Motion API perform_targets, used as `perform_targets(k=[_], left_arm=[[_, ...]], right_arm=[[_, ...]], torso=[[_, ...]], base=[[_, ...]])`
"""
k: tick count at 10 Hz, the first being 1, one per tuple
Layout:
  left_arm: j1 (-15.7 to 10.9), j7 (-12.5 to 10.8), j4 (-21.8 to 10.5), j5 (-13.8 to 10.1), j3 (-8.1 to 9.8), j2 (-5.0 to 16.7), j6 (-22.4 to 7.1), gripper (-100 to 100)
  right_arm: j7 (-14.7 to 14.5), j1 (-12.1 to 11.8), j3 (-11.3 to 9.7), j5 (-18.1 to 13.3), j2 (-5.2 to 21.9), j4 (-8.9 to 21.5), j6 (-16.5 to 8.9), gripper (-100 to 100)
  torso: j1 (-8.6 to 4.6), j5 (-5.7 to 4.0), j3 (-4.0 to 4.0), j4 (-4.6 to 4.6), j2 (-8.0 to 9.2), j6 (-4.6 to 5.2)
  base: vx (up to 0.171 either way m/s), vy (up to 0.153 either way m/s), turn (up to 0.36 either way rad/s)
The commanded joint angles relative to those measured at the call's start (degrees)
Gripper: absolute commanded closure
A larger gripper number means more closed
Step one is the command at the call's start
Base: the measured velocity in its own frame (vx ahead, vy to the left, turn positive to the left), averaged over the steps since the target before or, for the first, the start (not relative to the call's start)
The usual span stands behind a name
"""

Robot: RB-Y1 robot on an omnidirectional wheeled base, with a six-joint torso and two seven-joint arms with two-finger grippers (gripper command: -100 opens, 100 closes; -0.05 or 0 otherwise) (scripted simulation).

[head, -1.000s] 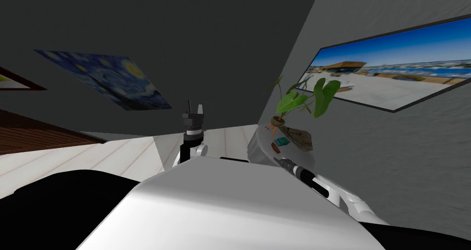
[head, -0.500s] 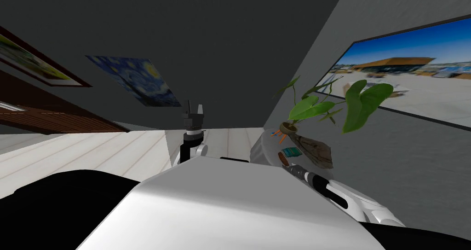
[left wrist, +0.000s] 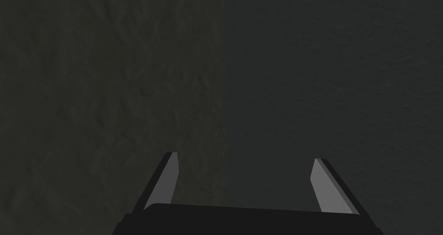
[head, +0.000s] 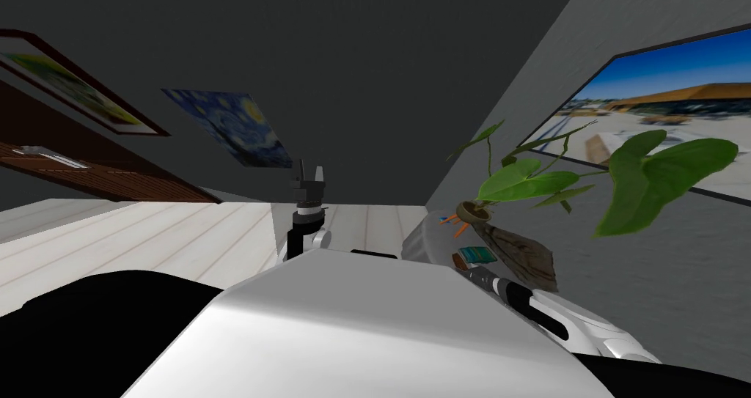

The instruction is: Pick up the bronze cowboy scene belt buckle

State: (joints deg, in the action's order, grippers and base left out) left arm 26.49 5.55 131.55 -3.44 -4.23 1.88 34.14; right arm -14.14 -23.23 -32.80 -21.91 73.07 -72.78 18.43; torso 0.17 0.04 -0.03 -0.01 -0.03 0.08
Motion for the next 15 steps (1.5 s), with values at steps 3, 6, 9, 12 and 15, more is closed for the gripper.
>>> perform_targets(k=[3,6,9,12,15], left_arm=[[0.0,0.0,0.0,0.0,0.00,0.0,0.0,0],[0.0,0.0,0.0,0.0,0.00,0.0,0.0,0],[0.0,0.0,0.0,0.0,0.00,0.0,0.0,0],[0.0,0.0,0.0,0.0,0.00,0.0,0.0,0],[0.0,0.0,0.0,0.0,0.00,0.0,0.0,0]], right_arm=[[-0.7,0.8,-0.1,-0.4,-3.7,2.9,-0.6,-100],[-0.8,1.1,-0.2,-0.5,-4.3,3.5,-0.7,100],[-0.8,1.0,-0.2,-0.5,-4.3,3.5,-0.7,100],[-0.5,0.5,-0.1,-0.3,-2.3,1.8,-0.4,100],[-0.3,0.1,0.1,-0.1,-0.8,0.8,0.0,100]], torso=[[-0.11,-0.03,0.04,0.02,0.07,-0.02],[-0.08,-0.02,0.06,0.03,0.11,0.01],[-0.09,-0.04,0.06,0.04,0.09,-0.04],[-0.11,-0.05,0.05,0.03,0.08,-0.07],[0.05,0.02,0.07,0.04,0.11,0.01]], base=[[-0.002,-0.023,0.119],[-0.004,-0.013,0.029],[0.000,0.000,0.000],[0.001,0.005,-0.040],[0.005,0.026,-0.101]])
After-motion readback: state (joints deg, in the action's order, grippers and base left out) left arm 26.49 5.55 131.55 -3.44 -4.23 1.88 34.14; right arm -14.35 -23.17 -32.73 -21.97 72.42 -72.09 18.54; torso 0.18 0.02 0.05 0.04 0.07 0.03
